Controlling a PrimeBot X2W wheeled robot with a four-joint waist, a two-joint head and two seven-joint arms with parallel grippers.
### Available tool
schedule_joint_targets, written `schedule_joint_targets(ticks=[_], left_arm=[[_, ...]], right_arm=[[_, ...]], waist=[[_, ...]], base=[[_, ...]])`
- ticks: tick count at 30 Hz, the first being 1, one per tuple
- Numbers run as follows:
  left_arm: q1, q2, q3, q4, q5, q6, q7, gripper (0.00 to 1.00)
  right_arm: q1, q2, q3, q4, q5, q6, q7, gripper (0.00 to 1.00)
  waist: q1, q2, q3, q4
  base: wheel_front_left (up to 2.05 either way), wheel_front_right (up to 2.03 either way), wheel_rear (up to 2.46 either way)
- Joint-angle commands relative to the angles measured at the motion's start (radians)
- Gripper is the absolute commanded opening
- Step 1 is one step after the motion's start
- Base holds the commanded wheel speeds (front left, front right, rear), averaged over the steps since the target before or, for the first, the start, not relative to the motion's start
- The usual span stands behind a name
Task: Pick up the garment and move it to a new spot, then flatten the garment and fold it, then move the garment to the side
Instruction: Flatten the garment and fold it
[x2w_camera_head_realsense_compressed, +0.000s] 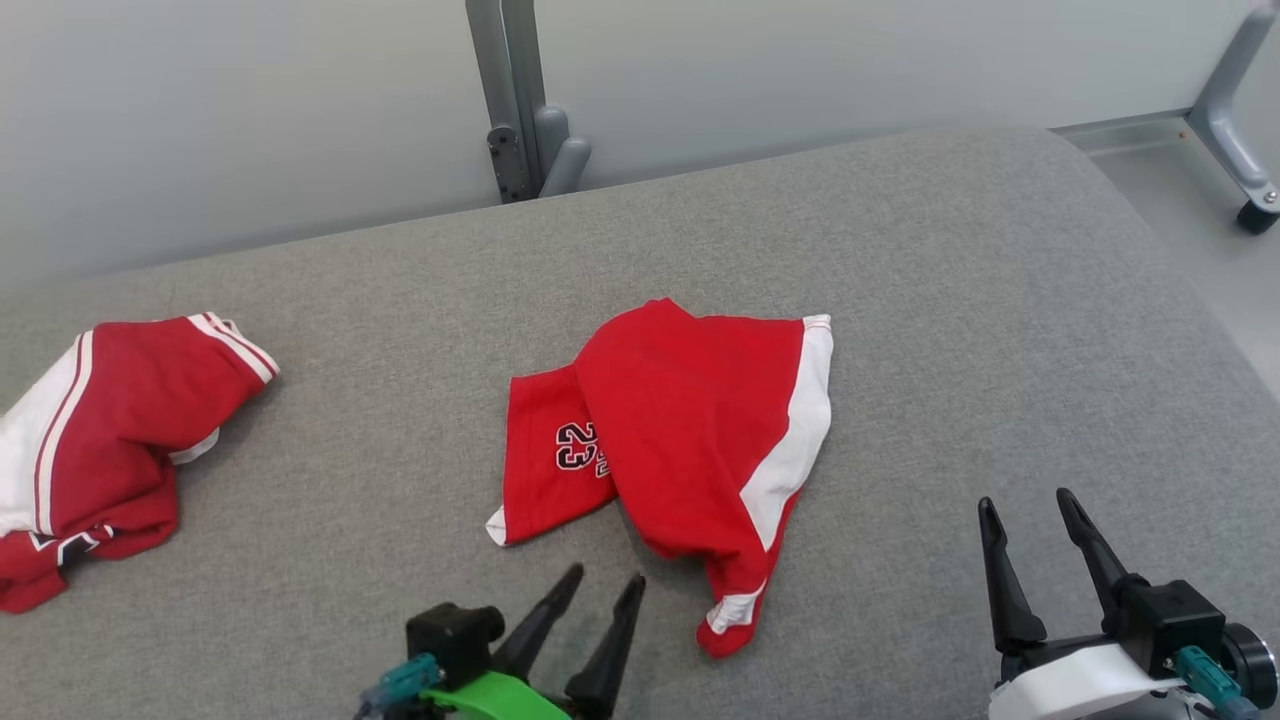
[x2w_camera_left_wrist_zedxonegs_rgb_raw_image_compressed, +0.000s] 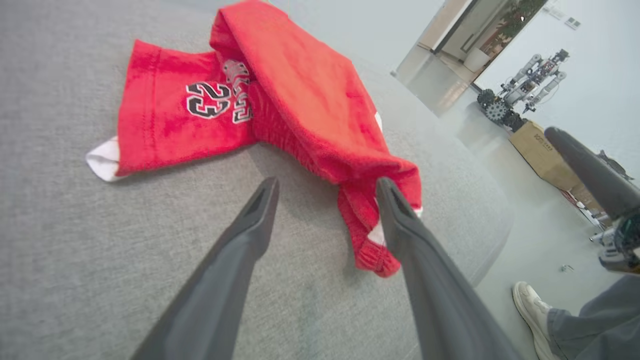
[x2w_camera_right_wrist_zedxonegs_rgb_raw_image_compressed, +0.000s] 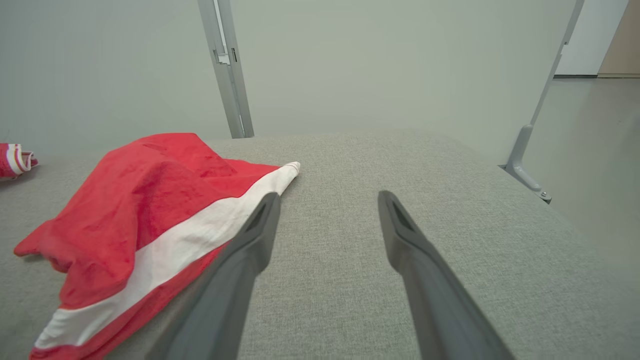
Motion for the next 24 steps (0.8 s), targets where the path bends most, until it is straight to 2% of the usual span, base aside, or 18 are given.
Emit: schedule_joint_targets(ticks=[1,7,9,12,17,24], left_arm=[[0.027,0.016,0.038,-0.028,0.025,0.017,-0.003,1.0],[0.152,0.027,0.223,-0.15,0.146,0.057,-0.002,1.0],[0.19,0.046,0.264,-0.163,0.205,0.067,-0.002,1.0],[0.227,0.042,0.317,-0.178,0.238,0.069,-0.002,1.0],[0.3,0.034,0.425,-0.204,0.32,0.054,-0.002,1.0],[0.38,-0.019,0.556,-0.256,0.42,0.01,-0.002,1.0]], right_arm=[[0.011,-0.003,-0.008,-0.007,-0.004,-0.001,-0.003,1.0],[0.037,-0.003,-0.031,-0.033,-0.015,-0.001,-0.003,1.0],[0.045,-0.002,-0.036,-0.041,-0.021,-0.001,-0.003,1.0],[0.047,-0.003,-0.042,-0.05,-0.027,-0.001,-0.003,1.0],[0.053,-0.003,-0.052,-0.064,-0.04,-0.001,-0.003,1.0],[0.063,-0.009,-0.069,-0.077,-0.042,-0.001,-0.003,1.0]], waist=[[0.0,0.0112,-0.013,0.011],[0.0,0.0112,-0.037,0.052],[0.0,0.0112,-0.044,0.066],[0.0,0.0112,-0.05,0.08],[0.0,0.0112,-0.062,0.105],[0.0,0.0112,-0.07,0.122]], base=[[0.0,0.0,0.0],[0.0,0.0,0.0],[0.0,0.0,0.0],[0.0,0.0,0.0],[0.0,0.0,0.0],[0.0,0.0,0.0]])
